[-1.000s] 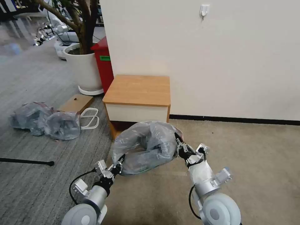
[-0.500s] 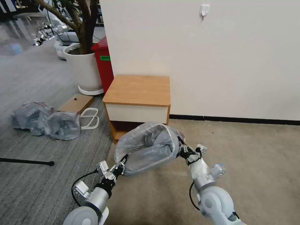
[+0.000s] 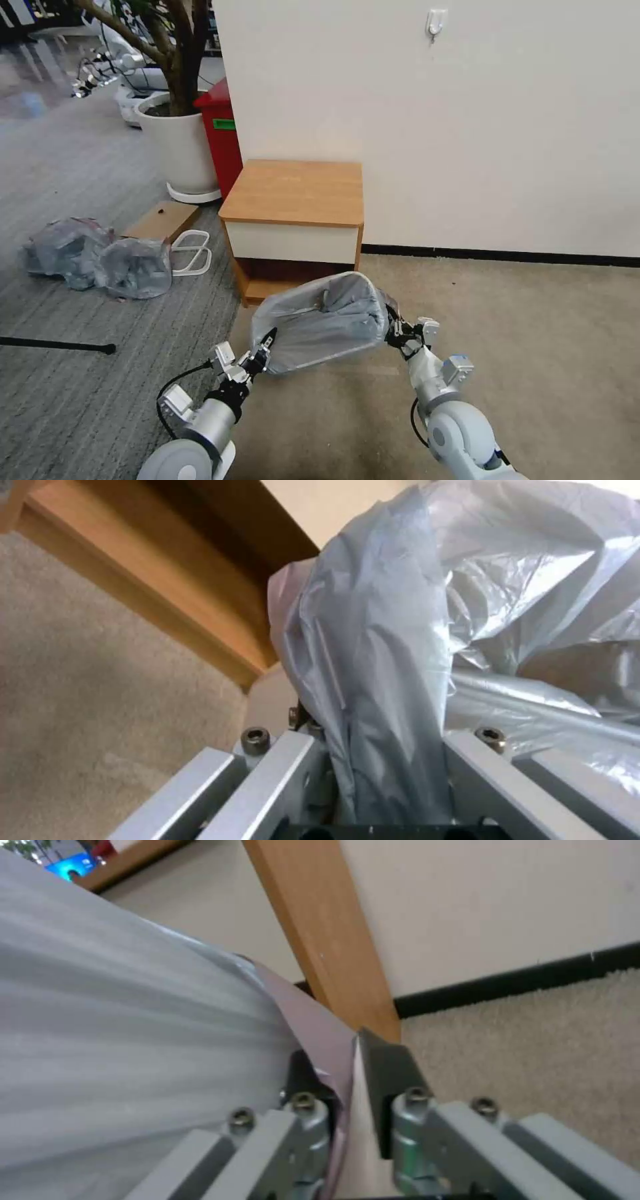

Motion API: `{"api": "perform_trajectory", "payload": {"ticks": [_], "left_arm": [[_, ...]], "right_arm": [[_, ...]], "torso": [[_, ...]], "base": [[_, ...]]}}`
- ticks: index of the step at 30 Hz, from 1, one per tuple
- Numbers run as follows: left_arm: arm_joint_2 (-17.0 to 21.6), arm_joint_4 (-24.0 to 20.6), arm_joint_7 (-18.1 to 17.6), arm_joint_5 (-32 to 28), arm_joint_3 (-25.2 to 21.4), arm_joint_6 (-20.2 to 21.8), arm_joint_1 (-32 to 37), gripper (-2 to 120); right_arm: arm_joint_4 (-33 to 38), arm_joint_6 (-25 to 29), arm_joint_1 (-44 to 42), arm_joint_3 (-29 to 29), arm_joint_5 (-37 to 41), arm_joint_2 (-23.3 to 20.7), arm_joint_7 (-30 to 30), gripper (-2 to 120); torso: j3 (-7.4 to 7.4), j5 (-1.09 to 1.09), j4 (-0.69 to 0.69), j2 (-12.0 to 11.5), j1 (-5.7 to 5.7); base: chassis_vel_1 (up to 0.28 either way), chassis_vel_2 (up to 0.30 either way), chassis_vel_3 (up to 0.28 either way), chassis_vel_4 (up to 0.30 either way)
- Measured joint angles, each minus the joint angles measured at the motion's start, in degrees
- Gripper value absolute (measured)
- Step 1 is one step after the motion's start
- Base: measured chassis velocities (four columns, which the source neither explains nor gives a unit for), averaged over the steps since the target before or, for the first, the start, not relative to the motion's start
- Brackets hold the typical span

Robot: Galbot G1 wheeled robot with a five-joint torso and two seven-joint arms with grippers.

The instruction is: Pick up the garbage bag from the table and place it over the trash can.

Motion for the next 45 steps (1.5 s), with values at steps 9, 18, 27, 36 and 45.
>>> {"api": "perform_trajectory", "payload": {"ticks": [9,18,27,36,45], "left_arm": [[-0.5,0.0,-3.9,0.4,-0.6,-0.7,-1.0,3],[-0.4,0.3,-5.2,0.9,-1.0,-0.8,-1.3,3],[-0.5,1.4,-5.1,1.5,-0.9,-0.9,-1.4,3],[-0.4,1.9,-5.1,1.9,-1.1,-1.0,-1.7,3],[0.0,2.2,-5.6,6.5,-1.2,-1.1,-1.7,3]], "right_arm": [[5.7,1.4,-5.2,1.1,-3.6,0.1,-3.7,50],[9.0,4.9,-8.1,2.7,-6.8,0.6,-6.7,83],[8.4,5.4,-7.5,4.1,-6.8,1.3,-5.4,100],[7.8,4.7,-6.7,5.0,-5.2,2.5,-3.2,100],[11.8,7.6,-7.2,7.3,-5.7,4.2,-1.8,99]], "torso": [[0.0,-0.01,-0.01,0.0,0.0],[0.0,-0.01,-0.01,0.0,0.0],[0.0,-0.01,0.0,0.0,0.0],[0.0,-0.01,0.0,0.0,0.0],[0.0,0.0,0.0,0.0,0.0]], "base": [[0.0,0.0,0.0,0.0],[0.0,0.0,0.0,0.0],[0.0,0.0,0.0,0.0],[0.0,0.0,0.0,0.0],[0.0,0.0,0.0,0.0]]}}
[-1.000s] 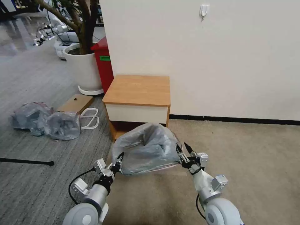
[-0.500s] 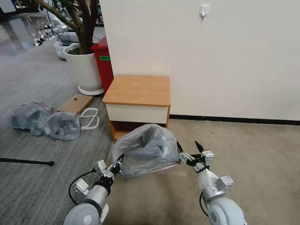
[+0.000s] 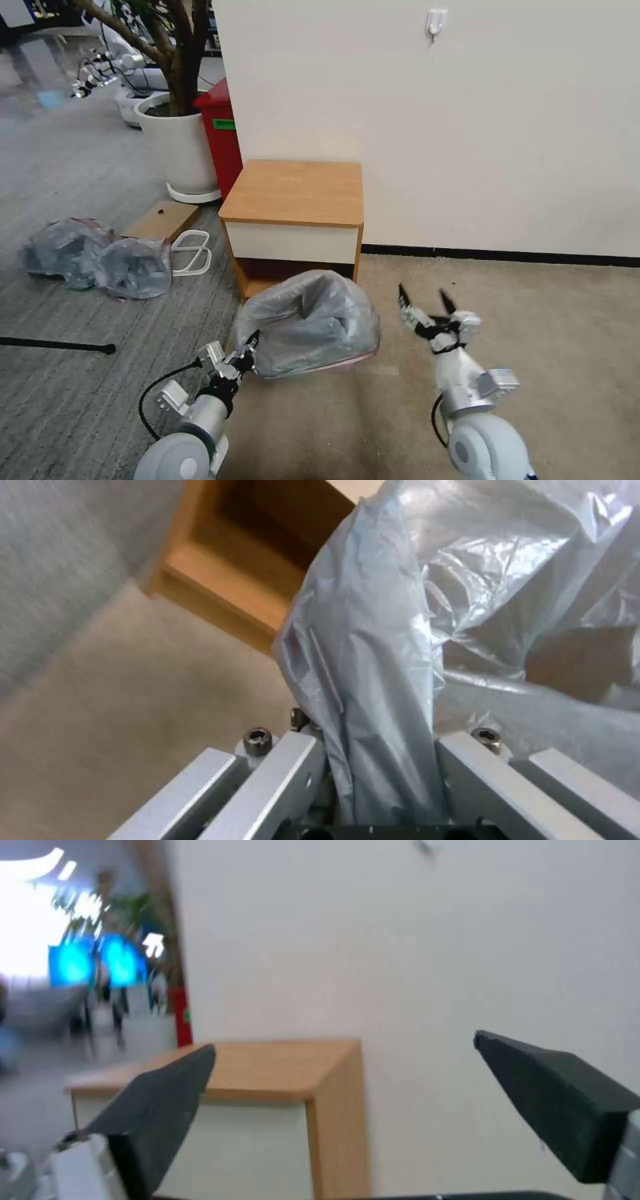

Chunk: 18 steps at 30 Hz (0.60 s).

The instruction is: Pick up the garbage bag from the table and place it over the trash can.

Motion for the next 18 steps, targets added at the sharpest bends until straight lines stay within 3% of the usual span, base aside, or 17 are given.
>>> {"api": "perform_trajectory", "payload": {"ticks": [2,3,4,6,8,10,12,13,15,18], "left_arm": [[0.3,-0.2,-0.9,2.1,0.4,-0.1,0.0,2],[0.8,-0.7,-1.9,4.9,0.8,-0.1,0.0,2],[1.4,-1.5,-3.5,10.6,1.4,1.3,0.1,2],[1.7,-1.9,-4.3,13.1,1.8,2.3,0.3,2],[2.1,-3.5,-6.9,21.4,2.9,5.3,0.6,2],[2.1,-4.1,-7.5,24.5,3.3,6.1,0.7,2],[2.1,-5.1,-7.8,27.6,4.3,6.7,0.8,2],[2.1,-5.1,-7.8,27.6,4.3,6.7,0.8,2],[2.1,-5.4,-7.8,30.1,5.9,6.6,1.0,2],[2.1,-5.4,-7.8,31.5,6.9,6.6,1.2,2]], "right_arm": [[3.2,1.8,-0.5,0.2,-3.9,-0.4,0.0,96],[7.0,2.2,-1.3,-0.1,-10.5,-1.6,0.1,94],[11.0,0.9,-1.9,-1.2,-20.5,-4.1,0.7,84],[12.1,0.1,-2.0,-1.7,-23.7,-5.0,0.9,81],[14.5,-2.7,-1.9,-3.6,-34.4,-9.1,1.0,71],[14.6,-3.5,-1.4,-4.4,-37.9,-10.8,0.5,68],[14.4,-5.4,-0.4,-6.4,-43.0,-14.0,-0.7,56],[14.4,-5.4,-0.4,-6.4,-43.0,-14.0,-0.7,56],[15.2,-11.2,0.9,-11.2,-43.4,-18.6,-2.8,46],[15.7,-13.3,1.3,-12.7,-43.1,-20.5,-4.5,37]], "torso": [[0.0,0.0,0.0,0.0,0.0],[0.0,-0.01,0.0,0.0,0.0],[0.0,-0.01,0.0,0.0,0.0],[-0.01,0.0,0.0,0.0,0.0],[0.0,-0.01,0.0,0.0,0.0],[-0.01,0.0,0.01,0.0,0.0],[0.0,0.01,0.01,0.0,0.0],[0.0,0.01,0.01,0.0,0.0],[0.0,0.01,0.01,0.0,0.0],[0.0,0.0,0.01,0.0,0.0]], "base": [[0.0,0.0,0.0,0.0],[0.0,0.0,0.0,0.0],[0.0,0.0,0.0,0.0],[0.0,0.0,0.0,0.0],[0.0,0.0,0.0,0.0],[0.0,0.0,0.0,0.0],[0.0,0.0,0.0,0.0],[0.0,0.0,0.0,0.0],[0.0,0.0,0.0,0.0],[0.0,0.0,0.0,0.0]]}}
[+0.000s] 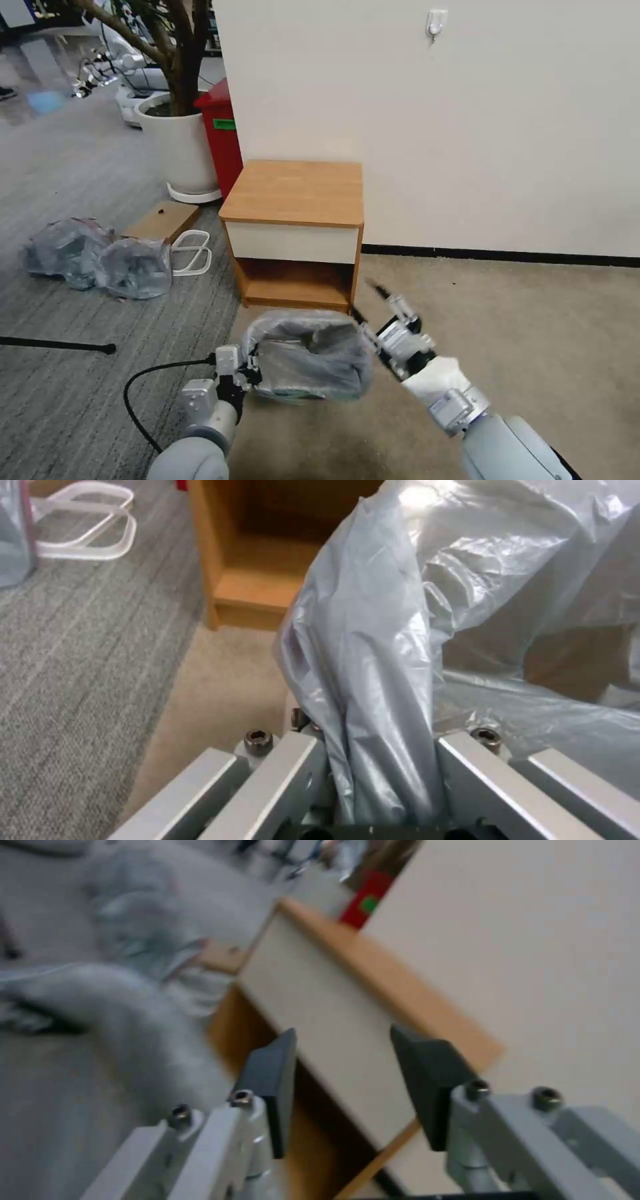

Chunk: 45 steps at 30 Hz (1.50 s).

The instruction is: Pick up the garbage bag from the table and place it over the trash can.

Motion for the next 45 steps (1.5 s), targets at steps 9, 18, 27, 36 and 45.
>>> {"api": "perform_trajectory", "payload": {"ticks": [9,18,27,36,45], "left_arm": [[-0.6,0.0,0.1,4.3,2.0,0.0,0.1,2],[-2.3,-0.7,0.3,16.4,8.9,-1.4,1.0,2],[-2.4,-2.1,0.3,19.8,11.3,-1.5,1.7,2],[-2.6,-2.1,0.3,21.0,12.4,-1.5,1.7,2],[-3.5,-1.0,0.3,21.4,13.4,-1.5,1.5,2]], "right_arm": [[1.9,-7.0,0.8,-2.6,2.9,-4.0,-4.4,9],[0.0,-15.1,4.4,-6.1,2.6,-9.5,-11.6,0],[-5.5,-15.9,8.1,-9.3,0.8,-8.7,-13.3,0],[-15.9,-19.4,17.7,-16.4,0.0,-7.3,-15.0,0],[-21.2,-20.7,19.9,-19.4,-0.9,-5.9,-15.6,0]], "torso": [[0.0,0.0,-0.01,0.0,0.0],[-0.01,0.0,-0.01,0.0,0.0],[0.0,0.0,-0.02,0.0,0.0],[0.0,0.0,-0.01,0.0,0.0],[0.0,-0.01,-0.01,0.0,0.0]], "base": [[0.0,0.0,0.0,0.0],[0.0,0.0,0.0,0.0],[0.0,0.0,0.0,0.0],[0.0,0.0,0.0,0.0],[0.0,0.0,0.0,0.0]]}}
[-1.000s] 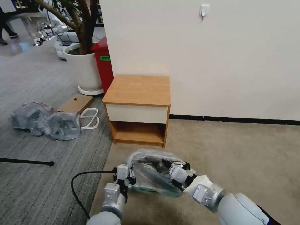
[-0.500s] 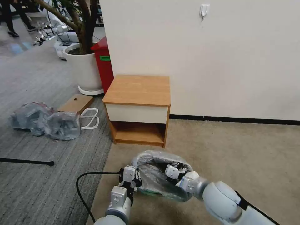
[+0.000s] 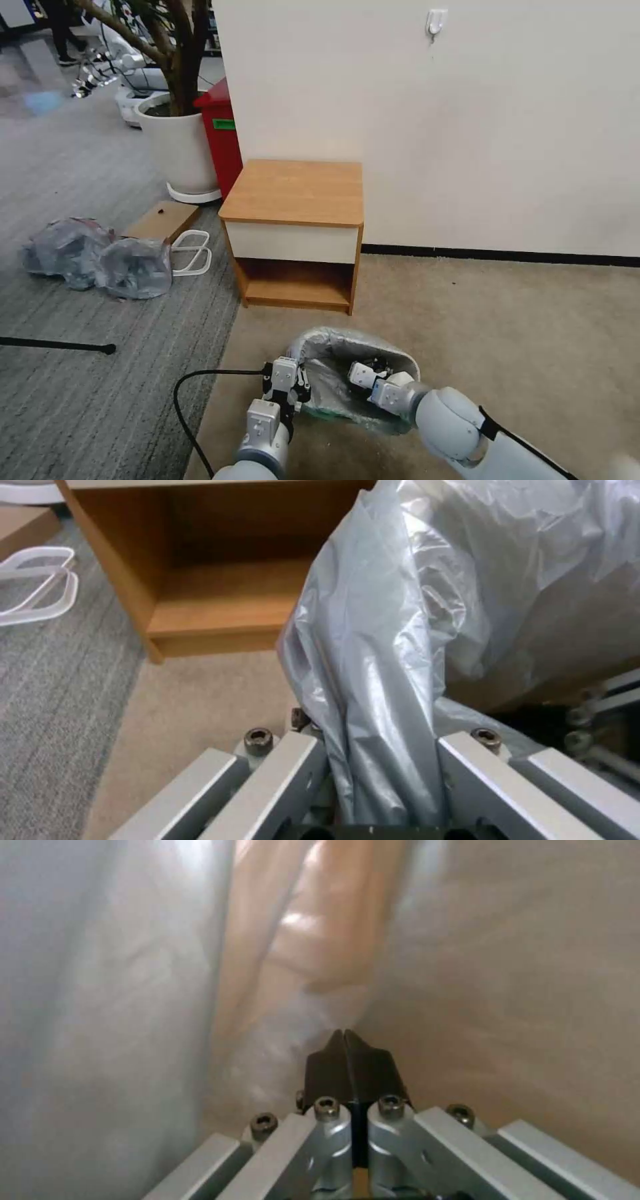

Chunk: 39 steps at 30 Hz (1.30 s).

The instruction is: Pick up the garbage bag from the table and place it over the trash can.

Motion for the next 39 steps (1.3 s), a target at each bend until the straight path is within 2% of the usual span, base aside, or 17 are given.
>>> {"api": "perform_trajectory", "payload": {"ticks": [3,6,13,16,18,20,21,23,25,26,28,29,30,34,35,39], "left_arm": [[-0.7,0.6,0.0,0.1,0.5,0.0,0.0,2],[-0.8,0.9,0.0,0.1,0.5,0.0,0.0,2],[-1.2,2.1,-0.7,-2.6,-1.5,0.0,-0.3,2],[-2.0,2.1,-3.1,-11.5,-3.8,2.1,-1.0,2],[-2.1,2.1,-3.8,-13.5,-4.2,2.8,-1.2,2],[-2.1,1.7,-5.9,-21.9,-6.3,6.7,-1.7,2],[-2.1,1.7,-5.9,-21.9,-6.3,6.7,-1.7,2],[-1.9,1.5,-6.9,-26.1,-7.6,9.6,-1.8,2],[-0.7,0.4,-7.3,-31.6,-9.6,13.7,-1.7,2],[-0.7,0.4,-7.3,-31.6,-9.6,13.7,-1.7,2],[0.2,-0.5,-7.2,-33.8,-10.8,15.9,-1.8,2],[0.4,-0.5,-7.2,-34.3,-11.2,16.2,-2.0,2],[0.4,-0.5,-7.2,-34.3,-11.2,16.2,-2.0,2],[0.9,1.2,-7.1,-34.9,-12.0,16.2,-2.2,2],[0.9,1.2,-7.1,-34.9,-12.0,16.2,-2.2,2],[0.8,3.7,-6.3,-34.9,-11.9,15.6,-2.5,2]], "right_arm": [[-2.4,0.0,0.2,-0.6,-1.4,1.9,-0.2,0],[-2.5,0.2,0.0,-0.4,-1.6,2.1,-0.2,0],[4.7,2.6,-4.9,4.5,-1.0,-0.8,-1.0,0],[13.3,4.6,-11.2,9.6,1.9,-4.7,-1.0,2],[14.6,5.1,-12.3,10.5,2.7,-5.1,-0.8,6],[18.7,6.2,-15.7,13.7,6.4,-4.4,1.9,15],[18.7,6.2,-15.7,13.7,6.4,-4.4,1.9,15],[19.7,7.7,-17.2,15.3,8.7,-1.5,4.5,22],[19.3,12.7,-20.1,17.8,10.5,5.4,7.4,35],[19.3,12.7,-20.1,17.8,10.5,5.4,7.4,35],[17.9,16.3,-22.4,18.9,10.7,9.8,8.0,43],[17.3,17.6,-23.1,19.0,10.7,11.2,8.2,48],[17.3,17.6,-23.1,19.0,10.7,11.2,8.2,48],[15.6,22.2,-24.8,19.0,10.7,15.3,9.1,67],[15.6,22.2,-24.8,19.0,10.7,15.3,9.1,67],[15.5,23.4,-25.3,18.7,13.2,17.3,9.6,85]], "torso": [[0.0,0.0,0.0,0.0,0.0],[0.0,0.01,0.01,0.0,0.0],[0.0,0.01,0.0,0.0,0.0],[0.0,0.0,0.0,0.0,0.0],[0.0,-0.01,0.0,0.0,0.0],[0.0,-0.02,0.0,0.0,0.0],[0.0,-0.02,0.0,0.0,0.0],[0.0,0.0,0.0,0.0,0.0],[-0.01,0.0,0.0,0.0,0.0],[-0.01,0.0,0.0,0.0,0.0],[-0.01,0.0,0.0,0.0,0.0],[0.0,-0.01,0.0,0.0,0.0],[0.0,-0.01,0.0,0.0,0.0],[0.0,-0.01,0.0,0.0,0.0],[0.0,-0.01,0.0,0.0,0.0],[-0.01,0.0,0.01,0.0,0.0]], "base": [[0.0,0.0,0.0,0.0],[0.0,0.0,0.0,0.0],[0.0,0.0,0.0,0.0],[0.0,0.0,0.0,0.0],[0.0,0.0,0.0,0.0],[0.0,0.0,0.0,0.0],[0.0,0.0,0.0,0.0],[0.0,0.0,0.0,0.0],[0.0,0.0,0.0,0.0],[0.0,0.0,0.0,0.0],[0.0,0.0,0.0,0.0],[0.0,0.0,0.0,0.0],[0.0,0.0,0.0,0.0],[0.0,0.0,0.0,0.0],[0.0,0.0,0.0,0.0],[0.0,0.0,0.0,0.0]]}}
